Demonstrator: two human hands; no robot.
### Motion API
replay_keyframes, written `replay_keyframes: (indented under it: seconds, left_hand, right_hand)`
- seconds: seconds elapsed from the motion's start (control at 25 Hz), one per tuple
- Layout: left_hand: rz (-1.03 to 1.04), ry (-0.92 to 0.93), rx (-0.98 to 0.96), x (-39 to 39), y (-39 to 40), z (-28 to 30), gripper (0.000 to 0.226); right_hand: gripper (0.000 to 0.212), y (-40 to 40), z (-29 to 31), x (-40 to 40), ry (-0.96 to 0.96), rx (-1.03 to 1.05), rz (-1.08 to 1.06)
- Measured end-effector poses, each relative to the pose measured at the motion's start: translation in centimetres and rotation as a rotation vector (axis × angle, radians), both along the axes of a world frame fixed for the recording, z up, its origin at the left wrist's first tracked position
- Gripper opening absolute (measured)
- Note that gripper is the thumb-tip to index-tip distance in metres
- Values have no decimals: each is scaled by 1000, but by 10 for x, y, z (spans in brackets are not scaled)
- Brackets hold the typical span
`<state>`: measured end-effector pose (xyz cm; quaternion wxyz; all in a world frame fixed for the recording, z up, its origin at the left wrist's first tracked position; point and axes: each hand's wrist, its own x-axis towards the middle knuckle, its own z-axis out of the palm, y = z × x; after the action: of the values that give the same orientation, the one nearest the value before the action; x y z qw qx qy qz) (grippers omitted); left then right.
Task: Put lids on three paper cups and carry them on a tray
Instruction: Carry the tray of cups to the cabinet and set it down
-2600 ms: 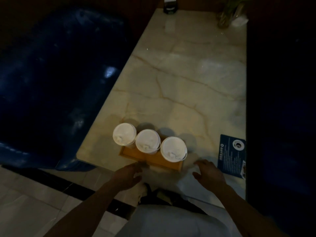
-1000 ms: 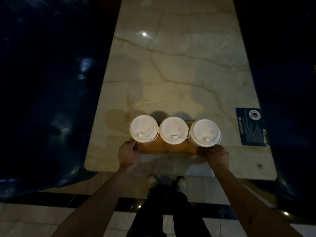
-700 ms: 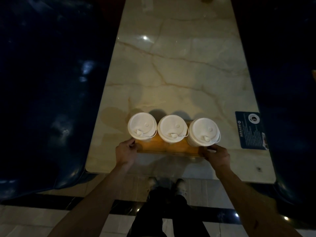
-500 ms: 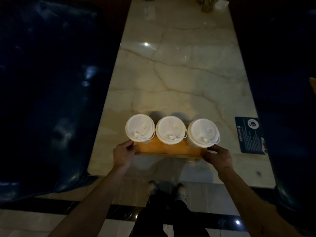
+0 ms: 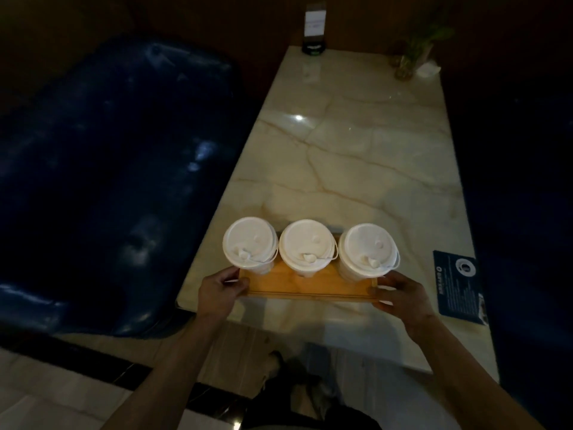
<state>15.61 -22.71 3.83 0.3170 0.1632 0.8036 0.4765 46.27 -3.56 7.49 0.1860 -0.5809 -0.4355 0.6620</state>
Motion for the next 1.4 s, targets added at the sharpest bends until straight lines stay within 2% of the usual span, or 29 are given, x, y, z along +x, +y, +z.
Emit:
replay_keyframes:
  seconds: [0.16,0.48,0.8,1.08,1.4]
  left_hand:
    - [91,-12,33,20,-26,16,24]
    - [288,7,37,69,-85,44,24]
    - [561,-93,75,123,-152,48,24]
    - [797,-76,109,164,-229,60,24]
    - [1042,-79,112,227,-343,66,29]
  right_hand:
    - [49,4,12,-1,15,17,109]
    - [45,13,32,-10,74,41,382]
    - [41,-3,50,-35,80,57,670]
    - [38,-58,58,-79,80,43,900]
    - [42,-173,56,-126,100,9,1170]
